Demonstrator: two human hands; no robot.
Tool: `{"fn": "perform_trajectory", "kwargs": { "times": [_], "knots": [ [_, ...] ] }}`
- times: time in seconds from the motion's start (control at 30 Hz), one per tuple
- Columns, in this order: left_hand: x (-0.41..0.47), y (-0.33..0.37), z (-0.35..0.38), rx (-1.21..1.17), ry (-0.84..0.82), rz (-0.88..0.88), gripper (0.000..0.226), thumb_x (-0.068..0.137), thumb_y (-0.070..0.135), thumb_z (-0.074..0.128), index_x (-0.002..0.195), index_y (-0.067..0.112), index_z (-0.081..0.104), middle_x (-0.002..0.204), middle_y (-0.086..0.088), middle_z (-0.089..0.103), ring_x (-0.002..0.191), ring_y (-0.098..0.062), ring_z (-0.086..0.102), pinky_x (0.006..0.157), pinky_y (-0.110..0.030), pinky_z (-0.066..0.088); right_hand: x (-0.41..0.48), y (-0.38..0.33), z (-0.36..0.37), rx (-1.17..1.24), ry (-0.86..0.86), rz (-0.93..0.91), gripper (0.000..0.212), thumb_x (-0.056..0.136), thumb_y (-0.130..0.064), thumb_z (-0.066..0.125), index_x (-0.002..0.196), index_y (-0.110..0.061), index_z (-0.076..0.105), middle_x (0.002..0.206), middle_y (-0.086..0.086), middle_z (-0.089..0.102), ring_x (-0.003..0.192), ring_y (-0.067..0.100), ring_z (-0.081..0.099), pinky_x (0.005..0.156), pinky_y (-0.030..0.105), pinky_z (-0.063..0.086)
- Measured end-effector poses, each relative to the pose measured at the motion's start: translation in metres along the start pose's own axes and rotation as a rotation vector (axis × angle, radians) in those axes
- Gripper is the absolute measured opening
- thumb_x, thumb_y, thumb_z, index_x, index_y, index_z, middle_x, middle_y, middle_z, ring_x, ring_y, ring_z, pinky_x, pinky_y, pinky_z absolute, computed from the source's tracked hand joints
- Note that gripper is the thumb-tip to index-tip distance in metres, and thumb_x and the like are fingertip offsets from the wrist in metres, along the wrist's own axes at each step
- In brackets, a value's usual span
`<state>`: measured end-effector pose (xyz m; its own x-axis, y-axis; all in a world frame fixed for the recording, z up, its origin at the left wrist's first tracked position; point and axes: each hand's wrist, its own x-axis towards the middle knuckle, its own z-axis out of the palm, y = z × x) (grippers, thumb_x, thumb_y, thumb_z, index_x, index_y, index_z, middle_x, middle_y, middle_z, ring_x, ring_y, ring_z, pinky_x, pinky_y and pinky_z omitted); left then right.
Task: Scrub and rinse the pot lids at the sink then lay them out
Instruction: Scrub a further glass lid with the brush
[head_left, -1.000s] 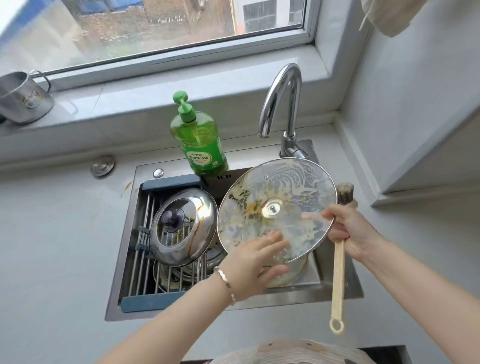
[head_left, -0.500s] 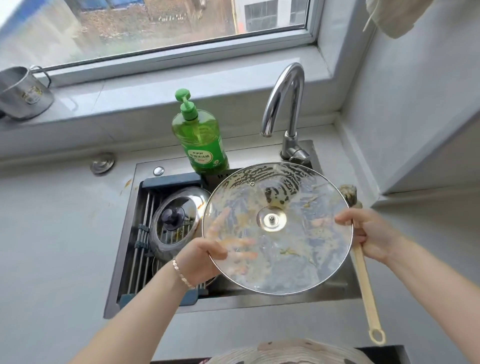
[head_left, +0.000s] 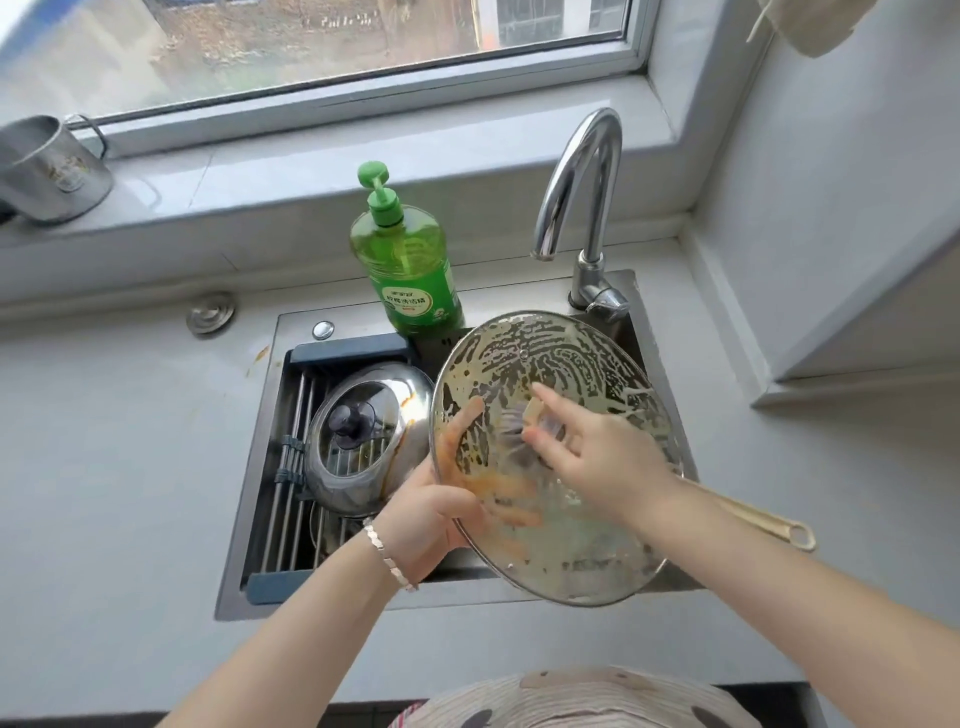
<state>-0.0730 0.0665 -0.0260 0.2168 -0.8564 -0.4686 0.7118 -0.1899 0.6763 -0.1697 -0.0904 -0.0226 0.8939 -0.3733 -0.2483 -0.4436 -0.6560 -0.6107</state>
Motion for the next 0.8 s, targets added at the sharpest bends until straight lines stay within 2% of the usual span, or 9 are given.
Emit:
{"fn": "perform_trajectory", "kwargs": {
  "times": [0.1, 0.17, 0.27, 0.4, 0.47, 0.57, 0.63, 0.7, 0.8],
  "knots": [
    [-0.005, 0.002, 0.003, -0.057, 0.021, 0.003, 0.098, 0.061, -0.022, 0.036, 0.132, 0.046, 0.037, 0.128, -0.030, 0.052, 0.093, -0.050, 0.062, 0.064, -0.054, 0.055, 0.016, 0.027, -0.018, 0.079, 0.081, 0.258, 0.038, 0.094, -0.050, 0.041, 0.130, -0.041, 0.048, 0.086, -0.008, 0.060, 0.081, 0.015, 0.054, 0.063, 0.028, 0.041],
    [-0.004, 0.003, 0.003, -0.031, 0.063, 0.033, 0.098, 0.059, -0.021, 0.038, 0.133, 0.044, 0.038, 0.129, -0.025, 0.054, 0.097, -0.047, 0.062, 0.068, -0.054, 0.055, 0.002, 0.024, -0.012, 0.118, 0.028, 0.237, 0.030, 0.093, -0.049, 0.043, 0.118, -0.039, 0.056, 0.081, -0.011, 0.061, 0.074, 0.013, 0.054, 0.066, 0.031, 0.043],
    [0.000, 0.004, 0.004, 0.025, 0.103, 0.057, 0.099, 0.059, -0.021, 0.040, 0.137, 0.041, 0.035, 0.128, -0.019, 0.057, 0.102, -0.044, 0.062, 0.076, -0.058, 0.053, -0.016, -0.002, 0.002, 0.298, -0.044, 0.073, 0.038, 0.092, -0.047, 0.047, 0.130, -0.041, 0.048, 0.054, -0.010, 0.044, 0.053, 0.014, 0.042, 0.058, 0.028, 0.036],
    [-0.006, 0.009, 0.006, 0.077, 0.084, 0.010, 0.099, 0.061, -0.018, 0.042, 0.136, 0.046, 0.030, 0.114, -0.029, 0.062, 0.091, -0.049, 0.063, 0.075, -0.062, 0.051, 0.008, 0.020, -0.015, 0.258, 0.127, 0.209, 0.030, 0.094, -0.044, 0.047, 0.122, -0.037, 0.054, 0.054, -0.006, 0.035, 0.055, 0.016, 0.039, 0.054, 0.028, 0.031],
    [-0.008, 0.011, 0.006, 0.086, 0.101, 0.013, 0.100, 0.060, -0.018, 0.043, 0.136, 0.047, 0.031, 0.114, -0.029, 0.062, 0.092, -0.049, 0.063, 0.074, -0.061, 0.052, -0.001, 0.024, -0.012, 0.176, 0.100, 0.222, 0.029, 0.093, -0.046, 0.045, 0.118, -0.037, 0.057, 0.053, -0.007, 0.037, 0.052, 0.013, 0.040, 0.050, 0.027, 0.031],
    [-0.005, 0.010, 0.008, 0.101, 0.118, 0.041, 0.101, 0.059, -0.019, 0.042, 0.138, 0.043, 0.032, 0.123, -0.022, 0.059, 0.096, -0.045, 0.063, 0.074, -0.058, 0.053, -0.019, -0.003, -0.001, 0.286, -0.027, 0.080, 0.040, 0.093, -0.044, 0.047, 0.133, -0.041, 0.045, 0.059, -0.013, 0.060, 0.055, 0.011, 0.050, 0.053, 0.028, 0.041],
    [-0.004, 0.009, 0.010, 0.105, 0.089, 0.024, 0.099, 0.061, -0.018, 0.041, 0.138, 0.043, 0.030, 0.119, -0.023, 0.061, 0.094, -0.046, 0.063, 0.076, -0.063, 0.050, -0.006, -0.001, -0.005, 0.365, 0.015, 0.070, 0.042, 0.093, -0.042, 0.048, 0.135, -0.038, 0.044, 0.056, -0.023, 0.056, 0.055, 0.007, 0.045, 0.055, 0.025, 0.038],
    [-0.007, 0.008, 0.011, 0.095, 0.062, -0.001, 0.099, 0.061, -0.017, 0.041, 0.137, 0.044, 0.029, 0.114, -0.030, 0.061, 0.089, -0.048, 0.063, 0.075, -0.063, 0.049, 0.010, 0.015, -0.015, 0.363, 0.124, 0.140, 0.029, 0.092, -0.044, 0.049, 0.120, -0.043, 0.055, 0.071, -0.017, 0.059, 0.068, 0.009, 0.052, 0.065, 0.028, 0.044],
    [-0.010, 0.008, 0.011, 0.056, 0.063, -0.007, 0.101, 0.059, -0.018, 0.042, 0.137, 0.046, 0.030, 0.121, -0.030, 0.057, 0.089, -0.048, 0.064, 0.070, -0.057, 0.054, 0.002, 0.026, -0.013, 0.260, 0.079, 0.154, 0.011, 0.092, -0.046, 0.048, 0.084, -0.046, 0.056, 0.044, -0.015, 0.045, 0.048, 0.009, 0.040, 0.053, 0.027, 0.034]
  ]
}}
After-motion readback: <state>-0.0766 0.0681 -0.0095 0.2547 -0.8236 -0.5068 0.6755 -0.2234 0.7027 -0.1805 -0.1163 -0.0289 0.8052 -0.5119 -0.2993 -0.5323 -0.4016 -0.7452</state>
